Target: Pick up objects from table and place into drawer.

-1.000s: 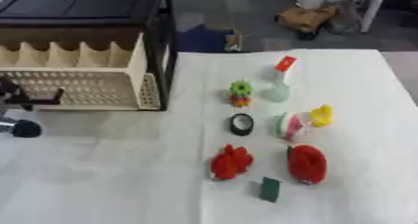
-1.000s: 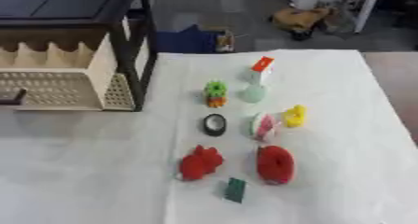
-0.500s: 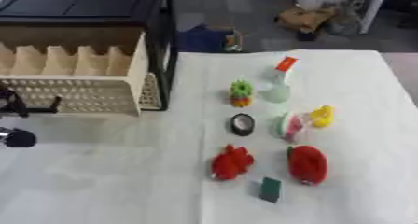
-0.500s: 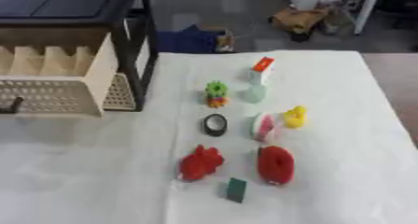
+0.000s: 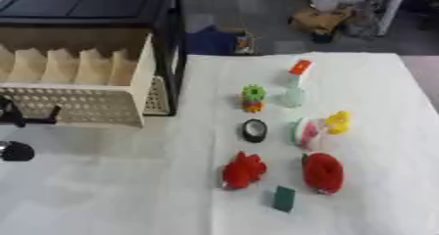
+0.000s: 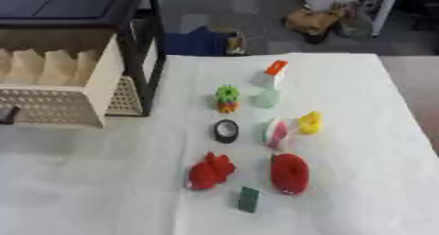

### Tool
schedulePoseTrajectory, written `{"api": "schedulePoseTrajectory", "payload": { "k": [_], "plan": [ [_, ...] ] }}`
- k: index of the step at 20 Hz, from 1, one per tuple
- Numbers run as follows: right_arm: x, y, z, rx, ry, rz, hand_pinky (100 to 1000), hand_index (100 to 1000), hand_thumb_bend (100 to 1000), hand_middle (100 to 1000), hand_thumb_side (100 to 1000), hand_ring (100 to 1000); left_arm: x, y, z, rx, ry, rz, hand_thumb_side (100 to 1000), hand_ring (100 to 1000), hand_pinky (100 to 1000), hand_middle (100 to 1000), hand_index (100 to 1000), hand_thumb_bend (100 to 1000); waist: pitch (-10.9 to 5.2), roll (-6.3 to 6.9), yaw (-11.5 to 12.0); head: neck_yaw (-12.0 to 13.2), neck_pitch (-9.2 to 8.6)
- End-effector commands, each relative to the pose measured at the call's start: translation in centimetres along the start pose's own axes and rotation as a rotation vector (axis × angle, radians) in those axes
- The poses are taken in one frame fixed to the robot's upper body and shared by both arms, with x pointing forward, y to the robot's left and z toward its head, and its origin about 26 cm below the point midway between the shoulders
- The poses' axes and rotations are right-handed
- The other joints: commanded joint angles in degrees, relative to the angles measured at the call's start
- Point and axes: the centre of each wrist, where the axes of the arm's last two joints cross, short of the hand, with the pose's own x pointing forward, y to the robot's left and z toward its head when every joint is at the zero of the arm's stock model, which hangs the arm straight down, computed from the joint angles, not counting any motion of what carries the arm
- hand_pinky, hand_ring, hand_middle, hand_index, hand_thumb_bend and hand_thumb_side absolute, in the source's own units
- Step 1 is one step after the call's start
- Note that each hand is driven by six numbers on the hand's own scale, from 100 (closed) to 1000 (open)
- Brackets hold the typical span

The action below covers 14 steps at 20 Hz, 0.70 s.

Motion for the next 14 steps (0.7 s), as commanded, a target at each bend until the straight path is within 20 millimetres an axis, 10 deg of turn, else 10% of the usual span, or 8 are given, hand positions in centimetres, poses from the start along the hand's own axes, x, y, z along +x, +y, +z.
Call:
{"api": "schedulePoseTrajectory", "payload": {
  "k": [1, 14],
  "plan": [
    [0.6, -0.3, -0.6, -0.011, -0.032, -0.004, 641, 802, 100, 584, 1000, 628, -0.3, 1.3, 1.5, 0.036, 0.028, -0.029, 1000, 100, 100, 100, 917, 713, -1.35, -0.11, -0.1, -0.3, -0.15],
    [0.6, -0.3, -0.5, -0.021, -0.024, -0.007, 641, 801, 100, 585, 1000, 628, 1.5, 2.1, 2.4, 0.111, -0.084, 0.005, 1000, 100, 100, 100, 987, 649, -2.18, -0.61, -0.2, -2.5, 0.78]
  ]
}}
